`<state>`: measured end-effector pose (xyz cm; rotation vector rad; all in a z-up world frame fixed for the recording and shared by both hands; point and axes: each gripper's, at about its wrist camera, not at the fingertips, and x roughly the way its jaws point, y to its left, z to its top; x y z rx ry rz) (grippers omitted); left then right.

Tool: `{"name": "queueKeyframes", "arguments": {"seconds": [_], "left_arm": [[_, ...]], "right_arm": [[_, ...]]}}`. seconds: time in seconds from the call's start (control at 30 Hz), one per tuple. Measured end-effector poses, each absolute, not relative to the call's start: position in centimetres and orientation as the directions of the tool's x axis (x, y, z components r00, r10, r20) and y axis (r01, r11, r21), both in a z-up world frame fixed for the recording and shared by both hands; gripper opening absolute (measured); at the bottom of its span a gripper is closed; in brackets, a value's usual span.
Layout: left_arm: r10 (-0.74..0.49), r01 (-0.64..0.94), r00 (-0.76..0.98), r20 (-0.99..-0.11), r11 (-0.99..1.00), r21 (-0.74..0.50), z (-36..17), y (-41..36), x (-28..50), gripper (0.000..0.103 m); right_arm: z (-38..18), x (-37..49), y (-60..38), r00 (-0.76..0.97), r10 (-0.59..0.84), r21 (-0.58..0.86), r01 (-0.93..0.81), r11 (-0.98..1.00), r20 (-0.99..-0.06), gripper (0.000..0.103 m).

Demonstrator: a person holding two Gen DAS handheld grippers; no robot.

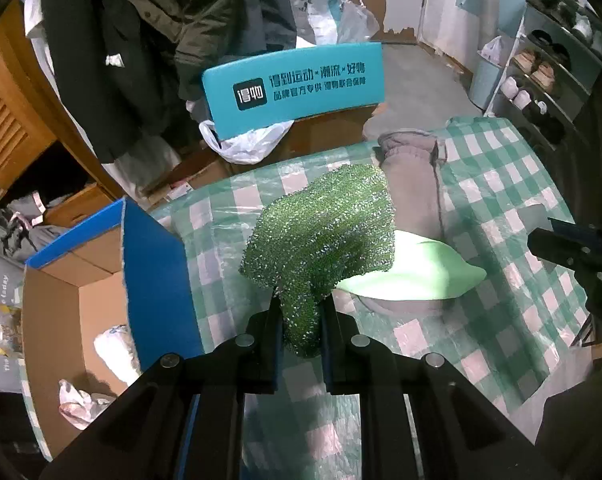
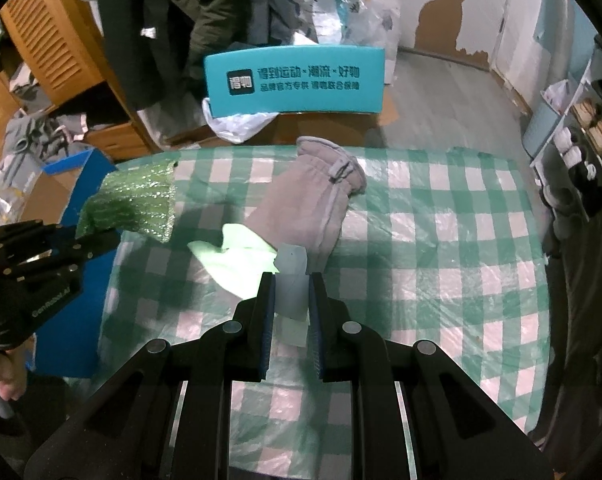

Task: Organize soft objects
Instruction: 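Lift and carry the scrubber pad and white item over the cardboard box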

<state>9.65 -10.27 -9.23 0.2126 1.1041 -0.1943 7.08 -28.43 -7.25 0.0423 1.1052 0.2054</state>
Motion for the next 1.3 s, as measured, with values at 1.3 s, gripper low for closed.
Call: {"name": "queueKeyframes", "arguments": {"seconds": [1.3], "left_arm": [[-0.005, 0.149, 0.543, -0.840, 0.985, 0.091, -3.5, -3.5, 2.8, 0.015]], "right_arm": [[-1.9, 4.1, -19.9, 0.470, 0.285, 0.134, -0.329, 0.935, -0.835, 0.015]]}}
